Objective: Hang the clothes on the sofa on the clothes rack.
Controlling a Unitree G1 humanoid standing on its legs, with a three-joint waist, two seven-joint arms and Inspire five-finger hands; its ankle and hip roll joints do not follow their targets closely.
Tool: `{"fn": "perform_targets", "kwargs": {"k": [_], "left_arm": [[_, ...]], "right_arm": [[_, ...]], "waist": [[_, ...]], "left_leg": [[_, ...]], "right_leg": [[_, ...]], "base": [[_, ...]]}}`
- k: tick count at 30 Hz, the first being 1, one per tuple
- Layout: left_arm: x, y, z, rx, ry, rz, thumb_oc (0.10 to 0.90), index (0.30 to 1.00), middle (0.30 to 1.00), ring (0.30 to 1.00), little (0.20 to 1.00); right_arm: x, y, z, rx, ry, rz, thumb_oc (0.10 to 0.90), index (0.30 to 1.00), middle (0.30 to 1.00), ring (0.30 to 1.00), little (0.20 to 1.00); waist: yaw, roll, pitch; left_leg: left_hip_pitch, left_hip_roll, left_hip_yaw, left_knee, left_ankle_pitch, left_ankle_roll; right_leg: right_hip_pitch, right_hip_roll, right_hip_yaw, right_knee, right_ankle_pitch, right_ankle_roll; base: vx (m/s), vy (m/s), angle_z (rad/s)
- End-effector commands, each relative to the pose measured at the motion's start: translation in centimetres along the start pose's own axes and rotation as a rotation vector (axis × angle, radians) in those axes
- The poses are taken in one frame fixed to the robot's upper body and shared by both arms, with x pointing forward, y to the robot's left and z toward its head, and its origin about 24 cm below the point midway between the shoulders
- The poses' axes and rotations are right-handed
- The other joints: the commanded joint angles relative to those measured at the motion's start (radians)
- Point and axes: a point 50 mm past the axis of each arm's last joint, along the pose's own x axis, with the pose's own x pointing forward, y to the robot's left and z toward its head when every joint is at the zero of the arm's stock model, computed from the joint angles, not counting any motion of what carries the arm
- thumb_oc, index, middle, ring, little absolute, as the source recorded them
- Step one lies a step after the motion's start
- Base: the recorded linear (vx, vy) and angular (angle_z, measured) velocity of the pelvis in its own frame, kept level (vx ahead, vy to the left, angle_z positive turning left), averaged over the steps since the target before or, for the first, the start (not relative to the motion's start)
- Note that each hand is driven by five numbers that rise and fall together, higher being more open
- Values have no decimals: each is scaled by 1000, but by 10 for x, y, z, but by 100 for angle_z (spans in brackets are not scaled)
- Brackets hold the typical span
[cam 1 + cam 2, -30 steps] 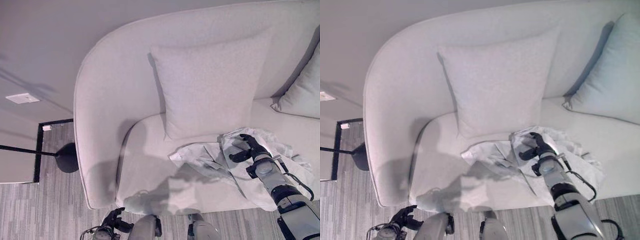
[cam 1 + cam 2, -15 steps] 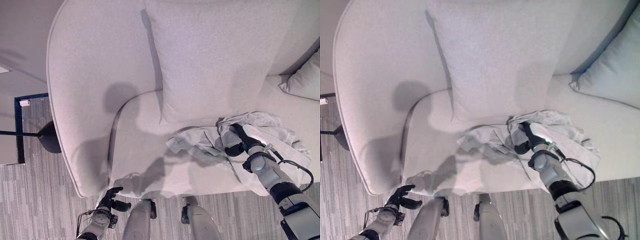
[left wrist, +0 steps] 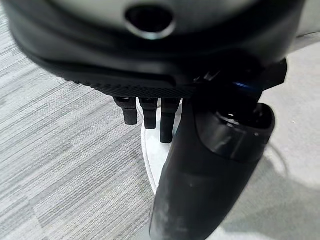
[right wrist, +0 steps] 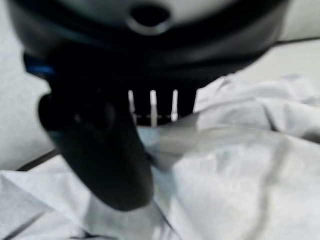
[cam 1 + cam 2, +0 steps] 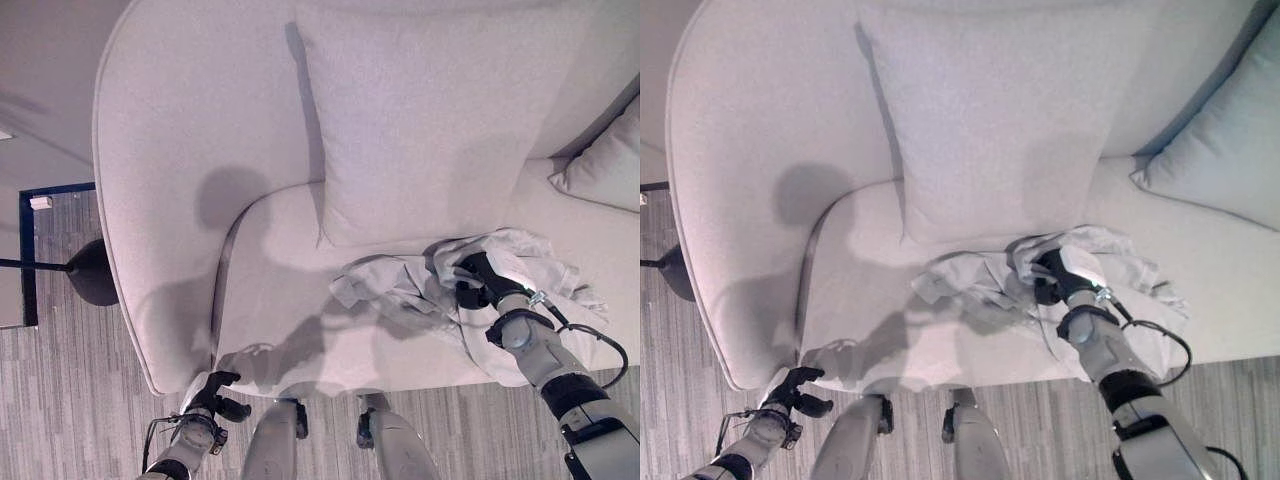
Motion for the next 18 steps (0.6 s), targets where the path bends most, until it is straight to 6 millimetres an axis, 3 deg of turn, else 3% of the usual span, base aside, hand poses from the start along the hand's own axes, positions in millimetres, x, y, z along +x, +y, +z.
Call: {"fn": "perform_targets", "kwargs": {"k": [1, 6, 10, 11, 14, 18], "left_arm": [[-1, -24, 20, 15, -88, -47, 800, 900, 900, 900, 900], [-3, -24, 16, 15, -82, -42, 800, 900, 900, 900, 900], [-6, -26, 15, -25, -97, -40, 800, 900, 900, 900, 900], [-7, -23, 17, -79, -120, -21, 800, 900, 900, 900, 900], [-8, -20, 20, -119, -142, -9, 800, 900, 900, 900, 900], [-10, -5, 30, -265, -196, 64, 800, 900, 900, 900, 900]], "right_arm": [[-7, -7, -6, -25, -21, -61, 400, 300, 300, 300, 300], [-13, 2, -6, 23, -18, -65, 400, 300, 300, 300, 300], [-22, 7, 0, 244, -47, -115, 400, 300, 300, 300, 300], [-26, 3, 12, 414, -104, -167, 400, 300, 300, 300, 300], [-28, -5, 25, 508, -173, -200, 400, 300, 300, 300, 300], [-30, -31, 59, 776, -336, -277, 400, 300, 300, 300, 300]], "waist": [[-4, -14, -136], [1, -13, -162], [6, -11, -197], [13, -10, -226], [20, -11, -242], [47, -15, -291]], "left_leg": [[-7, 75, -96, 2, -84, -67], [22, 77, -96, 2, -90, -64], [61, 77, -97, 2, -98, -60], [87, 77, -99, 2, -104, -58], [110, 78, -100, 2, -110, -58], [159, 74, -102, 2, -120, -56]], "right_leg": [[-46, -38, -34, 6, -79, 71], [-14, -31, -36, 6, -93, 66], [28, -28, -39, 6, -109, 61], [57, -24, -44, 6, -120, 58], [81, -24, -49, 6, -128, 57], [138, -20, -62, 6, -147, 51]], "base": [[0, 0, 0], [6, 1, 1], [46, 11, 11], [68, 11, 14], [59, 12, 5], [61, 21, 5]]}}
